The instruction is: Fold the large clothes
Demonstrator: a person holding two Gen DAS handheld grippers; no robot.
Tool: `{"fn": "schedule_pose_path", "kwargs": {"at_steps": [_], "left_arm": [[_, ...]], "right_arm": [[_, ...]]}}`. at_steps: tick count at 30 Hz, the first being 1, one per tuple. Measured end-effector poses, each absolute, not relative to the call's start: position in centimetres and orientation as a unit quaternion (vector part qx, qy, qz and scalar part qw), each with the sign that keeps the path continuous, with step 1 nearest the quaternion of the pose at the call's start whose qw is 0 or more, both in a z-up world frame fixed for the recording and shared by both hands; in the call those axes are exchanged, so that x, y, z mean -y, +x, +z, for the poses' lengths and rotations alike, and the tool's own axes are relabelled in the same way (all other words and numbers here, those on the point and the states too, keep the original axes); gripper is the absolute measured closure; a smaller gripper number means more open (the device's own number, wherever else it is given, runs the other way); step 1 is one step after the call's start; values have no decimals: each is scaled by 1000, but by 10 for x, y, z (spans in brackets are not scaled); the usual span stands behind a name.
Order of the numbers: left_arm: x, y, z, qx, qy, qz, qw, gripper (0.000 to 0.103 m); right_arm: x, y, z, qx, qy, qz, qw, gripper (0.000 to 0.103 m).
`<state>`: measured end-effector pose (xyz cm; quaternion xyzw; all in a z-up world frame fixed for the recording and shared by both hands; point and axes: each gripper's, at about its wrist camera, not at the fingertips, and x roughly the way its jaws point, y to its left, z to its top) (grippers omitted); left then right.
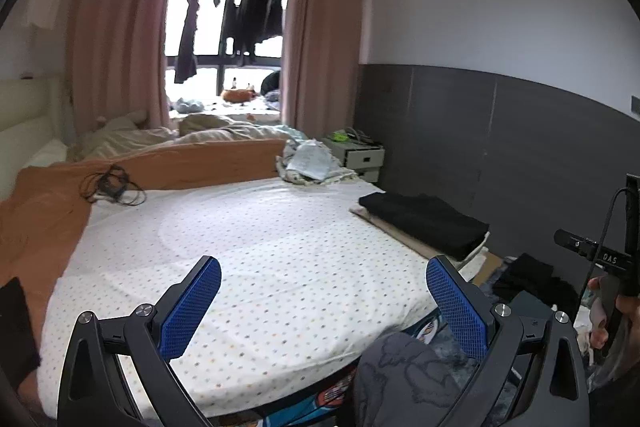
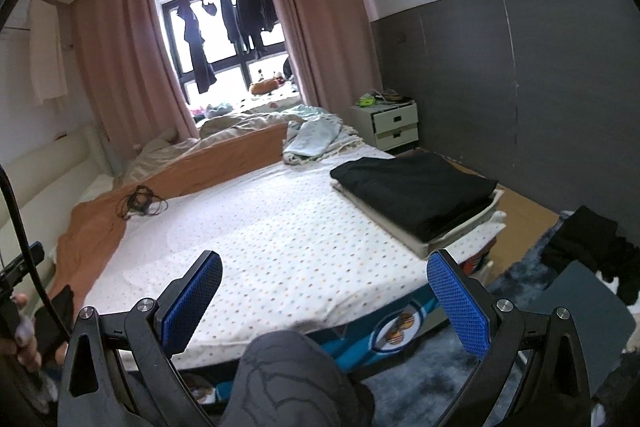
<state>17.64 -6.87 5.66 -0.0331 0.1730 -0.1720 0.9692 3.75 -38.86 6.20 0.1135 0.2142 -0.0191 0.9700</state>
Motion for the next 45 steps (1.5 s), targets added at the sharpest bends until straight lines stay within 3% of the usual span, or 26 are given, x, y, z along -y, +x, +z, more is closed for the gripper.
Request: {"fn": "schedule_pose_path", "kwargs": {"at_steps": [20, 45], "left_arm": [[50, 114, 7, -162, -37, -93, 982, 1], [49, 118, -32, -177, -50, -60, 981, 1]], "right_arm": [[336, 32, 2, -220, 94, 31, 971, 0], [298, 31, -34, -206, 73, -2, 976, 0]]}}
